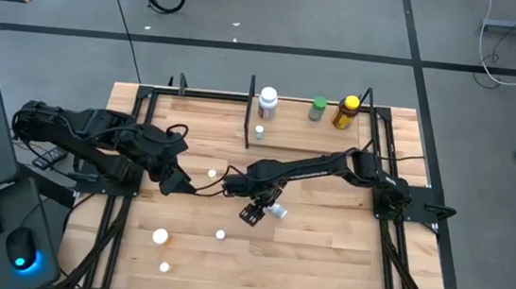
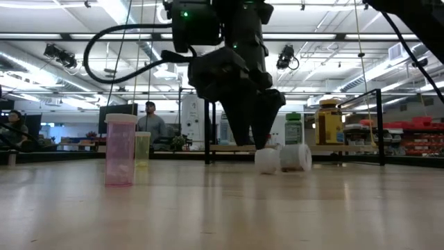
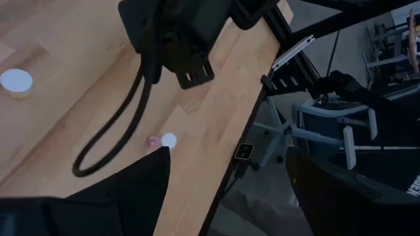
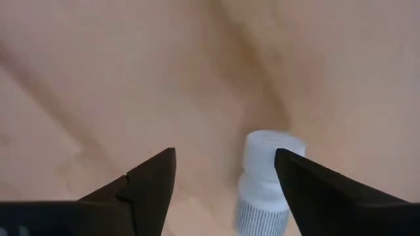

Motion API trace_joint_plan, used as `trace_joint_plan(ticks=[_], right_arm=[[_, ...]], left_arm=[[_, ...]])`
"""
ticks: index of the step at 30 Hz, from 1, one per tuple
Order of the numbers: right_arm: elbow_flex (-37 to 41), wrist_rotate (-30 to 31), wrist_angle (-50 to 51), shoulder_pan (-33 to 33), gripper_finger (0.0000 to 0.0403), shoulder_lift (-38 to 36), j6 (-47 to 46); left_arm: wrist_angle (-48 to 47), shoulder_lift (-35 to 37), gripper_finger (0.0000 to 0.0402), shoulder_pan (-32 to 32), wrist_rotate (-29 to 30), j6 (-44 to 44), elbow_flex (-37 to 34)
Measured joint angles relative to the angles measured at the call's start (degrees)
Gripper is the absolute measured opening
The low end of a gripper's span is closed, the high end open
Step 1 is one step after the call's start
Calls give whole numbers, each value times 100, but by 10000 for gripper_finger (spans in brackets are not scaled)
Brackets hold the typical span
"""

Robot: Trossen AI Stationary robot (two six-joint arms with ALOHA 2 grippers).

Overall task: Pick and place medicine bottles onto shelf by color
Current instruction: Put the small white bottle pill bottle on the shelf

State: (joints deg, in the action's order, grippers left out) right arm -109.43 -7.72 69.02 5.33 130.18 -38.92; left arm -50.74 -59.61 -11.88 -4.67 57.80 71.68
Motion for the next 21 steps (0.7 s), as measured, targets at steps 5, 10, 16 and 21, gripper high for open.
trace_joint_plan(ticks=[5, 10, 16, 21], right_arm=[[293, 326, 262, -105, 287, 25, 118], [538, 202, 302, -207, 286, 20, 146], [700, 204, 657, -215, 282, 20, 530], [702, 489, 1151, -215, 282, 2, 850]], left_arm=[[-28, 0, 306, 0, 2, 0, 0], [-24, 0, 306, 0, 3, 0, 0], [-24, 0, 306, 0, 2, 18, 0], [-24, 0, 306, 0, 7, 46, 0]])
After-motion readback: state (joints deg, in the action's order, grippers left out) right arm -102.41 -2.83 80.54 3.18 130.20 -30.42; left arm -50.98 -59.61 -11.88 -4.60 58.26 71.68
